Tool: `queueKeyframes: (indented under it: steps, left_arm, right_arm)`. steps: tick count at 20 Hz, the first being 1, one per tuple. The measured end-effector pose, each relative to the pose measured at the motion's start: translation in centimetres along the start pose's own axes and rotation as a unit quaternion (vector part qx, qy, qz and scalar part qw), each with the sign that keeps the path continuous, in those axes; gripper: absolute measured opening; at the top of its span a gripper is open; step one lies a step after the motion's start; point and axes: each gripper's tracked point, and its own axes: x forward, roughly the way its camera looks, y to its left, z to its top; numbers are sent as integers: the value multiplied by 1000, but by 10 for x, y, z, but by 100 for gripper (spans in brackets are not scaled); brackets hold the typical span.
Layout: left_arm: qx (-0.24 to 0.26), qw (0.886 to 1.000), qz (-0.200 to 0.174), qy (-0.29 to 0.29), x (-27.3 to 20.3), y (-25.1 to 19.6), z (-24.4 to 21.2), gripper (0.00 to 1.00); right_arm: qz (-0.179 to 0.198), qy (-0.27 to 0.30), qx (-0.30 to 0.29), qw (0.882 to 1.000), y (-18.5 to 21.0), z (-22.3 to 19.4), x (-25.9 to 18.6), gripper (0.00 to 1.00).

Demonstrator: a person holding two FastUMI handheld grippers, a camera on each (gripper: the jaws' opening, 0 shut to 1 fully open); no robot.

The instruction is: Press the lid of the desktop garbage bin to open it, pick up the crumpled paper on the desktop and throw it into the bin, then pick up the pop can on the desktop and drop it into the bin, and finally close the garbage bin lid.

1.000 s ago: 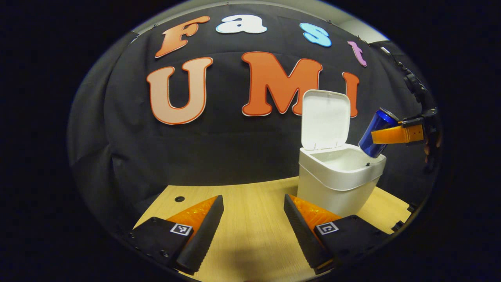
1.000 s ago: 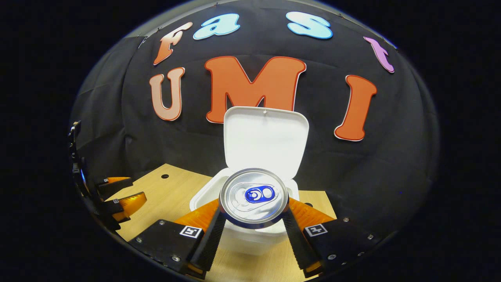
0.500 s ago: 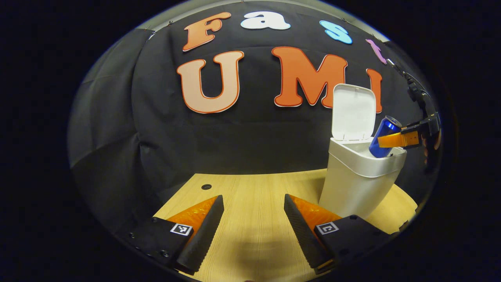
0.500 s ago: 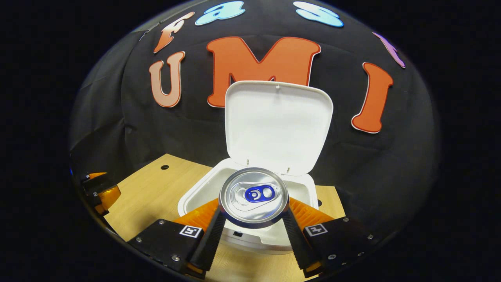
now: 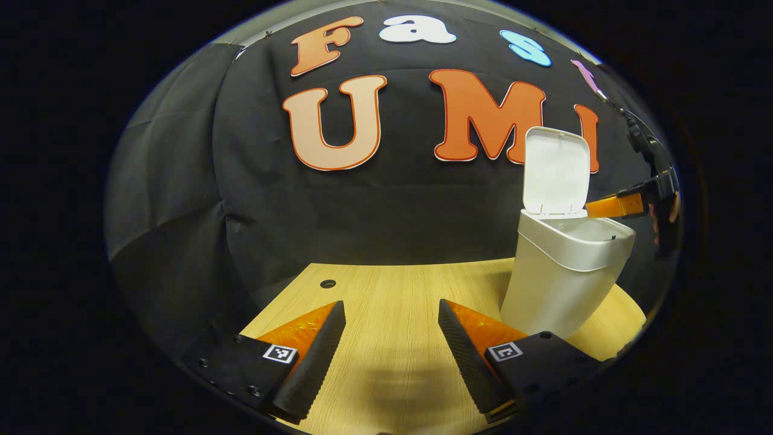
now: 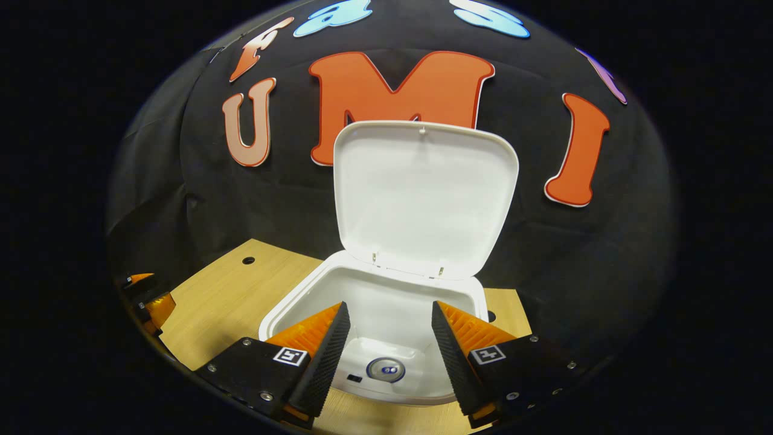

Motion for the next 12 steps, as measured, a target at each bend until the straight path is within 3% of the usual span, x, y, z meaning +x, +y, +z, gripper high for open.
queueKeyframes:
  steps: [5, 12]
  left_arm:
    - [-5, 1000, -8, 0, 3, -5, -1, 99]
    - [-17, 1000, 10, 5, 3, 15, -10, 99]
  right_arm:
    - [-17, -38, -10, 999, -17, 52, -8, 83]
    - [-52, -94, -30, 994, -37, 128, -11, 83]
